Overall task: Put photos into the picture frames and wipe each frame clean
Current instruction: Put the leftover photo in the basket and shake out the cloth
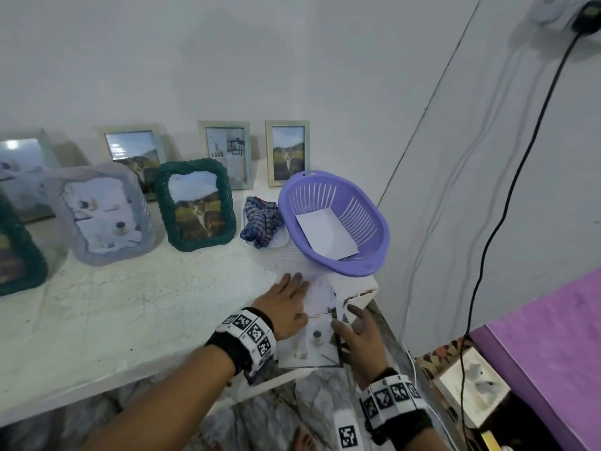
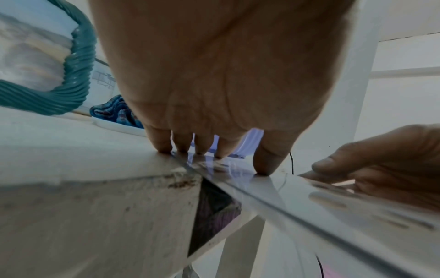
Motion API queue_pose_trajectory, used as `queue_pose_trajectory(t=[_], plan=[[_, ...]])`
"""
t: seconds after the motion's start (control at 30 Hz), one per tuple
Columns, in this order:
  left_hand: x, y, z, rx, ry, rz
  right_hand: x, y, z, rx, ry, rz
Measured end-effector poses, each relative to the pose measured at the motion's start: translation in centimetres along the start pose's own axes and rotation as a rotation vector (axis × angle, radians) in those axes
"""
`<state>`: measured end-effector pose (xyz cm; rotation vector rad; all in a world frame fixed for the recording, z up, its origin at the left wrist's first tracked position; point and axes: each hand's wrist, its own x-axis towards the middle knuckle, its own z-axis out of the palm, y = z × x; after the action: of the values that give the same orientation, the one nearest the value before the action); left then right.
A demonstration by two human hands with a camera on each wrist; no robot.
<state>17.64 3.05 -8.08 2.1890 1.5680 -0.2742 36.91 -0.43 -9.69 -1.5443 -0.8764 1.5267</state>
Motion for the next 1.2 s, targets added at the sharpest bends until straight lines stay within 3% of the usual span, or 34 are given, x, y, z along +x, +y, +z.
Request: queue_pose_trajectory(t=[0.1, 0.2, 0.33, 0.4, 0.5, 0.67, 0.8, 1.0, 1.2], plan=[[-1.0, 0.0, -0.1, -0.048, -0.001, 0.006, -0.7, 0.8, 1.1, -0.018, -0.088, 0.053], [-2.4, -0.8, 0.0, -0.278, 0.052, -0.02, -1.4, 0.8, 2.2, 0.045, -0.184, 0.083], [-5.3, -3.3, 0.3, -0.699, 0.36, -0.249, -1.8, -0.2, 3.6, 0.072, -0.255, 0.015], [-6.8, -4.5, 0.3, -0.993, 0.436, -0.364, -2.1, -1.1, 4.6, 0.062, -0.32, -0.048], [-8.8, -4.9, -0.2, -1.324, 0.545, -0.255, -2.7, -2.9, 6.8, -0.05, -0.406, -0.187], [-11.1, -4.5, -2.2, -1.306, 0.886, 0.023, -1.2, -4.4, 10.2, -0.579, -0.271, -0.636], [-11.1, -5.3, -1.6, -1.21, 1.06, -0.017, -0.6, -5.2, 12.4, -0.566, -0.232, -0.826], [-10.3, -6.6, 1.1, -1.309, 1.05, -0.166, 0.6, -3.3, 13.4, -0.619, -0.299, -0.785], [-10.2, -6.8, 1.6, -1.386, 1.032, -0.165, 0.4, -2.8, 13.4, -0.579, -0.329, -0.763]])
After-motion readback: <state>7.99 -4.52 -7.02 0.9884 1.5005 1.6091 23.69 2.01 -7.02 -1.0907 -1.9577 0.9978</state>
